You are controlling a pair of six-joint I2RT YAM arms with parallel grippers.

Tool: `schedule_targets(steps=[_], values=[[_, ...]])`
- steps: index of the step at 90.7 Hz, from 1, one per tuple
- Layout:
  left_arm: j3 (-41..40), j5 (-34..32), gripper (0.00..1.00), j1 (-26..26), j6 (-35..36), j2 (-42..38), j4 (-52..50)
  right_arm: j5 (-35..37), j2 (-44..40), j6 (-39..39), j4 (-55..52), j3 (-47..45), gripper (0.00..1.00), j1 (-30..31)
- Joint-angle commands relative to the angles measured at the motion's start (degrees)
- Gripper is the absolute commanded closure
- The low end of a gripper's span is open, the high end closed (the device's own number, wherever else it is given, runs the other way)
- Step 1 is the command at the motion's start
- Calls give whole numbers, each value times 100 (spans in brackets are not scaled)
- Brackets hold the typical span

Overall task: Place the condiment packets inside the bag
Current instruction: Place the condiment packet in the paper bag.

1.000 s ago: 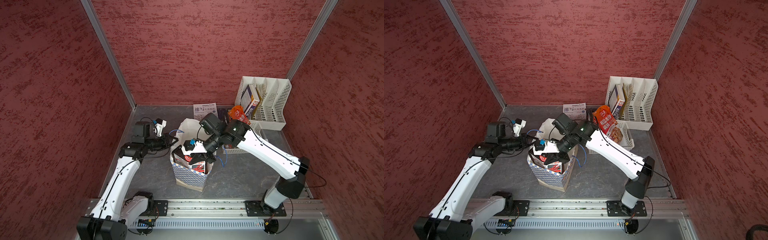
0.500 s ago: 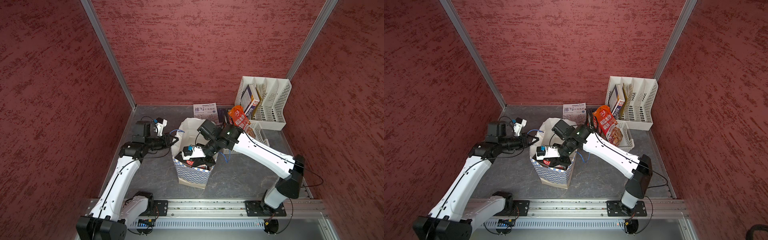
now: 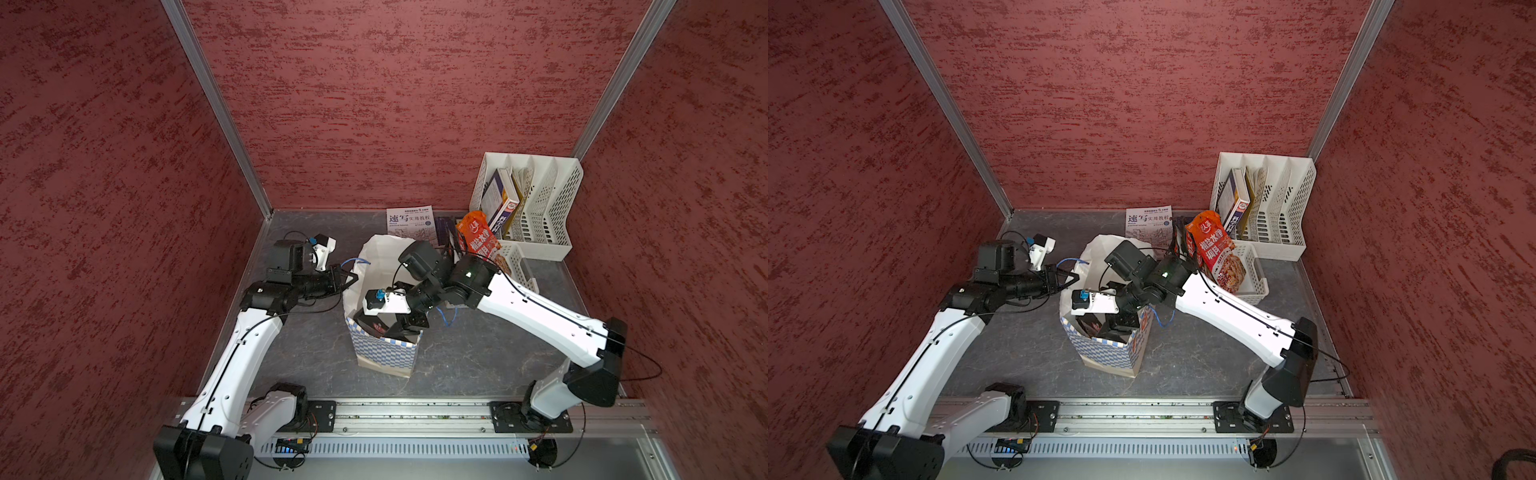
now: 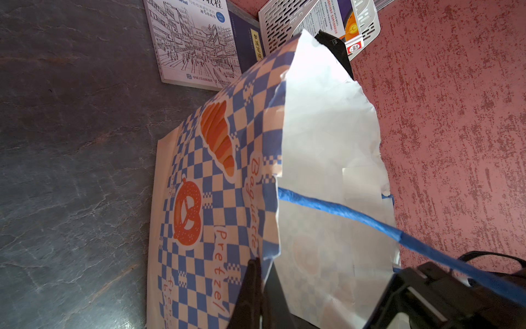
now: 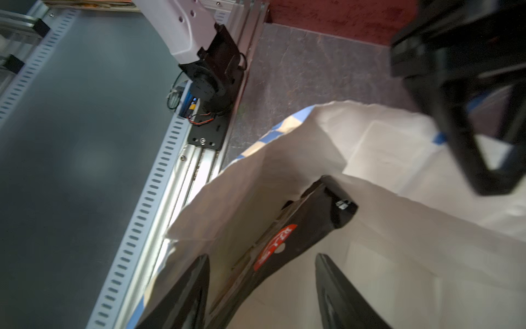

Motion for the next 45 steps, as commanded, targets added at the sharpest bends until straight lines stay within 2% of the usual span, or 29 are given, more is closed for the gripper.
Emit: schedule_targets(steps=[1, 5, 11, 22, 29, 39, 45], values=[[224, -14, 100, -49, 131, 62, 155, 1907, -760, 1110, 1273, -214, 24, -16], [235, -15, 100, -57, 132, 84, 158, 2378, -1068, 1416, 1569, -339, 16, -141], [259, -22, 100, -75, 132, 104, 152, 2791, -1397, 2012, 1761, -510, 13, -514], [260, -40, 100, -95, 131, 92, 156, 3428, -1730, 3455, 1332, -691, 5, -2037], [249, -50, 100, -117, 129, 90, 166, 3750, -1857, 3824, 1140, -1112, 2, -2839], [234, -50, 100, -122, 134, 103, 175, 3548, -1993, 4008, 1369, -2001, 2, -3985], [240, -50, 100, -130, 129, 122, 170, 3263, -1990, 3981, 1594, -2379, 2, -4384]])
